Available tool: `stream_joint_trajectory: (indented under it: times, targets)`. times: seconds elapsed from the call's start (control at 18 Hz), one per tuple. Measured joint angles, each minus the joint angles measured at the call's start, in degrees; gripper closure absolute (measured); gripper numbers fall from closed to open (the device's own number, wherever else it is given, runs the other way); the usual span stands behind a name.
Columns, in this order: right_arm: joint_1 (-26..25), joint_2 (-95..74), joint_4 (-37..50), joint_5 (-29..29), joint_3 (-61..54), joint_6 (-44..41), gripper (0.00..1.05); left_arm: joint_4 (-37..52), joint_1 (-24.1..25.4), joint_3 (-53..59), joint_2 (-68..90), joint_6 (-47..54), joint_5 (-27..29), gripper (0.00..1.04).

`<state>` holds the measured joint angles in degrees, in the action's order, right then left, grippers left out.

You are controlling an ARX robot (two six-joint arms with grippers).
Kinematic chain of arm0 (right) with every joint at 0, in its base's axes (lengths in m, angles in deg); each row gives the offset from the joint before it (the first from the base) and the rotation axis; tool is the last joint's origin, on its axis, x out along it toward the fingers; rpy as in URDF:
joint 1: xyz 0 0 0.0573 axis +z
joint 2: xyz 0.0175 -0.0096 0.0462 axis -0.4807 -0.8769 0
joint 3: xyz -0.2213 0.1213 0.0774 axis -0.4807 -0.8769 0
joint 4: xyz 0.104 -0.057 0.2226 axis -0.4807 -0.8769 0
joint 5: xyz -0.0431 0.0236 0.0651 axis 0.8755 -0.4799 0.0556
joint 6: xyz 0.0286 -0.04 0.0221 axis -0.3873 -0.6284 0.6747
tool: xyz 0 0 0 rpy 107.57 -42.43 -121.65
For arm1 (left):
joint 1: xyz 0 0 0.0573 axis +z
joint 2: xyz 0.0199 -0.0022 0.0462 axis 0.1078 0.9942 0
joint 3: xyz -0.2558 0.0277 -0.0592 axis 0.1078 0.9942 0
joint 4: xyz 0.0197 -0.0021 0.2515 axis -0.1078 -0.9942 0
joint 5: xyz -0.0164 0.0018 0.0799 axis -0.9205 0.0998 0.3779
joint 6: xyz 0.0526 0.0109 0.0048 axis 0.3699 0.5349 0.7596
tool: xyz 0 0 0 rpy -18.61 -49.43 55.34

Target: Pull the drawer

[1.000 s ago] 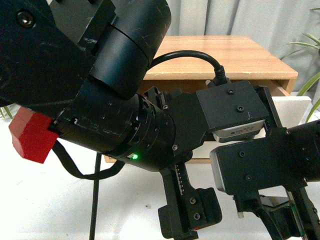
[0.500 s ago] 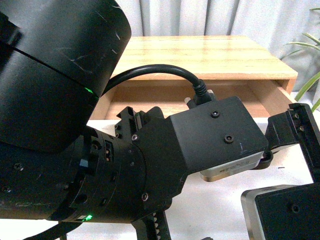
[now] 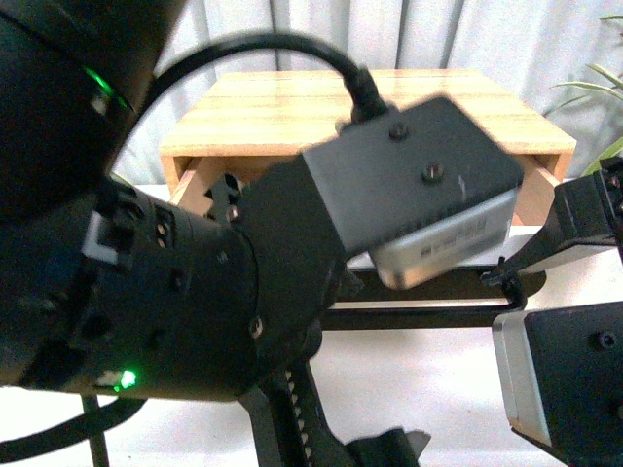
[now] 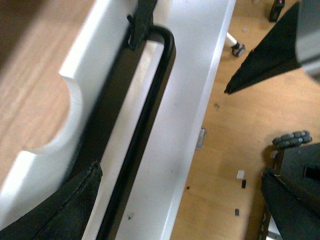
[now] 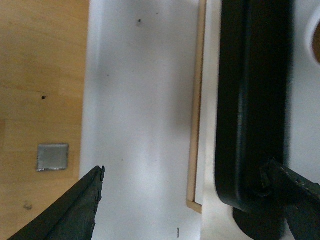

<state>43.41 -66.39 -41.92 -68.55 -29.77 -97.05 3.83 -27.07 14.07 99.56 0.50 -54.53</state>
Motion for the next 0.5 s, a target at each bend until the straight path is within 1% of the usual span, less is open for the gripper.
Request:
stream_joint_trajectory:
  times: [0.17, 0.33, 0.39, 0.44, 0.5]
  targets:
    - [-0.98, 3.3, -0.87, -0.9, 2.01, 1.9, 0.06, -1.64, 0.9, -1.4, -4.55, -2.54, -1.64, 0.07]
    - [-4.15, 11.69, -0.72, -6.38, 4.37, 10.64, 0.06, -0.17, 3.78, -1.4, -11.82, -9.01, -6.27, 0.07]
    - [-6.86, 14.32, 1.73, -8.76, 4.63, 17.33, 0.06, 2.47, 6.16, -1.01, -16.52, -12.96, -7.8, 0.07]
    - [-10.03, 15.37, 5.75, -9.07, 4.63, 25.14, 0.06, 5.95, 9.99, 1.11, -21.4, -17.33, -8.48, 0.07]
    - [-11.93, 15.37, 8.66, -7.74, 4.57, 30.53, 0.06, 7.91, 11.98, 2.82, -22.93, -19.63, -8.15, 0.07]
